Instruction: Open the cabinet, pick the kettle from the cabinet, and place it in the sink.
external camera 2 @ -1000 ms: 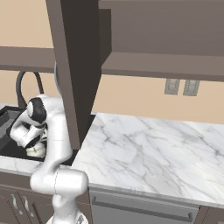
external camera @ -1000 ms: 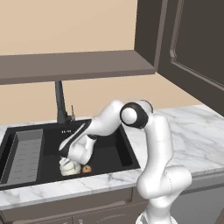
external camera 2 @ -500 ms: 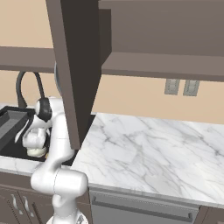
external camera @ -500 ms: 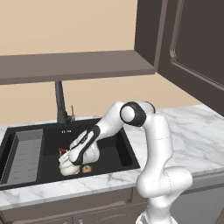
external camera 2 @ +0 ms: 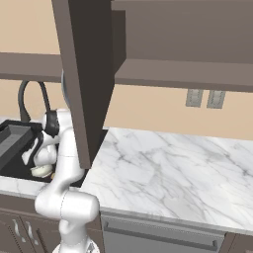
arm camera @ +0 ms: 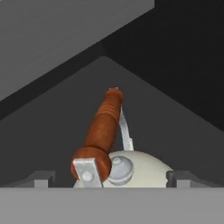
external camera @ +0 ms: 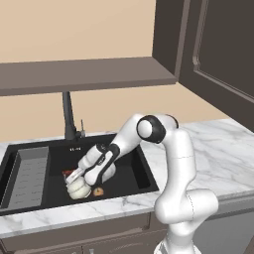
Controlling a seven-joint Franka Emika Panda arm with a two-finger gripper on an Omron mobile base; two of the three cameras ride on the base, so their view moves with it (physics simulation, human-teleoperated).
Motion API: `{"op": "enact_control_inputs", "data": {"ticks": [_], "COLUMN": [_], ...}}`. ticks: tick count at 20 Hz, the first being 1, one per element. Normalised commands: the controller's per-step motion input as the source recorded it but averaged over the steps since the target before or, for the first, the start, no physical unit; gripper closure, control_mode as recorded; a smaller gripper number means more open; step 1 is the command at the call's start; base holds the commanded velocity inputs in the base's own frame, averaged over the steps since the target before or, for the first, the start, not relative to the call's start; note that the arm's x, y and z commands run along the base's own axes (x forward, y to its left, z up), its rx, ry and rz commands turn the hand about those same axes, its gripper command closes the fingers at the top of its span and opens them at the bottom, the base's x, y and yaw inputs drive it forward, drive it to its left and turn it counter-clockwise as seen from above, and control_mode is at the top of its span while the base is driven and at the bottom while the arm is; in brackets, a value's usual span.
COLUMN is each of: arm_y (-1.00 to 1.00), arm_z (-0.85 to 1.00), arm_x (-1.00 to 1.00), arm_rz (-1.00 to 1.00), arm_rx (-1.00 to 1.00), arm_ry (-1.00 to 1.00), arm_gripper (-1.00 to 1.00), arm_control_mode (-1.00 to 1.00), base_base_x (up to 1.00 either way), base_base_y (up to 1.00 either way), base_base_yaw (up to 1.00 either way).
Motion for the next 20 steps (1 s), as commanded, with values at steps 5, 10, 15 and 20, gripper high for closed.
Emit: {"op": "enact_control_inputs", "data": {"ticks": [5,10,15,20], "arm_y": [0.0,0.0,-0.04,-0.17], "arm_z": [0.1,0.14,0.17,0.38], "arm_x": [0.0,0.0,-0.04,-0.19], "arm_rz": [0.04,0.04,0.04,0.04], "arm_rx": [-0.01,0.0,-0.01,-0.01], "arm_ry": [-0.03,-0.06,-0.08,-0.1], "arm_gripper": [-1.0,-1.0,-1.0,-1.0], "arm_control_mode": [-1.0,-1.0,-1.0,-1.0], "base_base_x": [0.0,0.0,0.0,0.0], "base_base_y": [0.0,0.0,0.0,0.0], "base_base_yaw": [0.0,0.0,0.0,0.0]}}
